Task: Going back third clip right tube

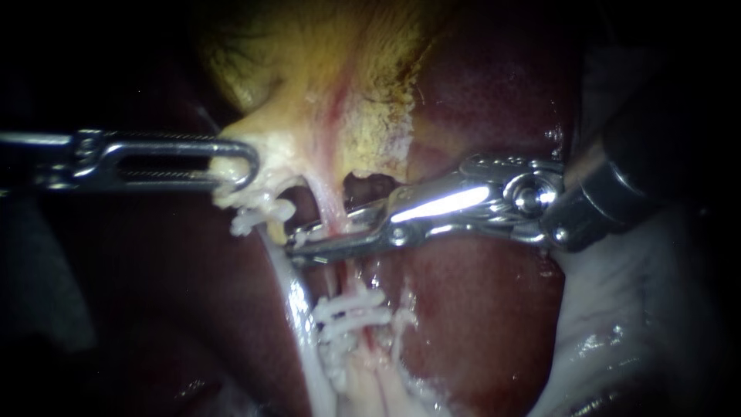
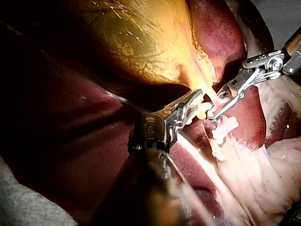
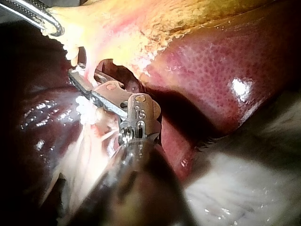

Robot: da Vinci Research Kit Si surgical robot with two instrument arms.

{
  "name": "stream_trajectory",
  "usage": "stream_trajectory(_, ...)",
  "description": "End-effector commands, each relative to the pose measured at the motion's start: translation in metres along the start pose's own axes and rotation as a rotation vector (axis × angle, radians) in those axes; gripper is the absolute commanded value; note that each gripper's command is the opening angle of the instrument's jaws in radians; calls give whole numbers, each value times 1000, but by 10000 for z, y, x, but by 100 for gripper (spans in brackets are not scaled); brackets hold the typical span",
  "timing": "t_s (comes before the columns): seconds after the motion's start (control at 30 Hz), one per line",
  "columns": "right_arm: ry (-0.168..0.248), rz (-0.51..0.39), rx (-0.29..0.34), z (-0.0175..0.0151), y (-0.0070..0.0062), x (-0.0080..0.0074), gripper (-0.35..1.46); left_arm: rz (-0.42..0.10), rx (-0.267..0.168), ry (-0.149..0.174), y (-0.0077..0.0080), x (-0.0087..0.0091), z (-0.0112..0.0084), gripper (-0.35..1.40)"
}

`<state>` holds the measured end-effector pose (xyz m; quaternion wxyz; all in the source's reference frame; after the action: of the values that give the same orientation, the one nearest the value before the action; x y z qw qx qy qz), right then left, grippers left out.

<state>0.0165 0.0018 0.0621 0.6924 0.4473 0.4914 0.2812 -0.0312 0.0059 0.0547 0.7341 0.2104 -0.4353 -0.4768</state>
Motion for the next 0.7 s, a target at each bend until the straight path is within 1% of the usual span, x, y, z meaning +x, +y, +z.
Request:
stream_trajectory(0.03, 0, -1, 0, 0, 0, 0, -35, 0, 0, 0, 0, 0, 0, -35)
stream_trajectory(0.13, -1, -1, 0, 0, 0, 0, -35, 0, 0, 0, 0, 0, 0, -35)
stream_trajectory(0.17, 0, -1, -1, 1, 0, 0, -22, 0, 0, 0, 0, 0, 0, -35)
stream_trajectory(0.2, 13, -55, 12, 3, 1, 1, 2, 0, 0, 0, 0, 0, 0, -35)
stream_trajectory(0.23, 32, -80, 12, 4, 2, 2, 20, 0, 0, 0, 0, 0, 0, -35)
stream_trajectory(0.27, 59, -129, 6, 7, 3, 4, 43, 0, 0, 0, 0, 0, 0, -35)
stream_trajectory(0.3, 76, -153, 0, 9, 4, 5, 49, 0, 0, 0, 0, 0, 0, -35)
stream_trajectory(0.33, 91, -178, 0, 10, 5, 6, 49, 0, 0, 0, 0, 0, 0, -35)
stream_trajectory(0.37, 95, -190, 2, 10, 4, 5, 49, 0, 0, 0, 0, 0, 0, -35)
stream_trajectory(0.43, 93, -244, 1, 9, 5, 3, 49, 0, 0, 0, 0, 0, 0, -35)
stream_trajectory(0.6, 86, -296, 2, 3, 9, -7, 49, 0, 0, 0, -1, 1, 0, -35)
stream_trajectory(0.7, 90, -314, -5, -3, 14, -10, 50, 0, -1, 0, -1, 1, 0, -35)
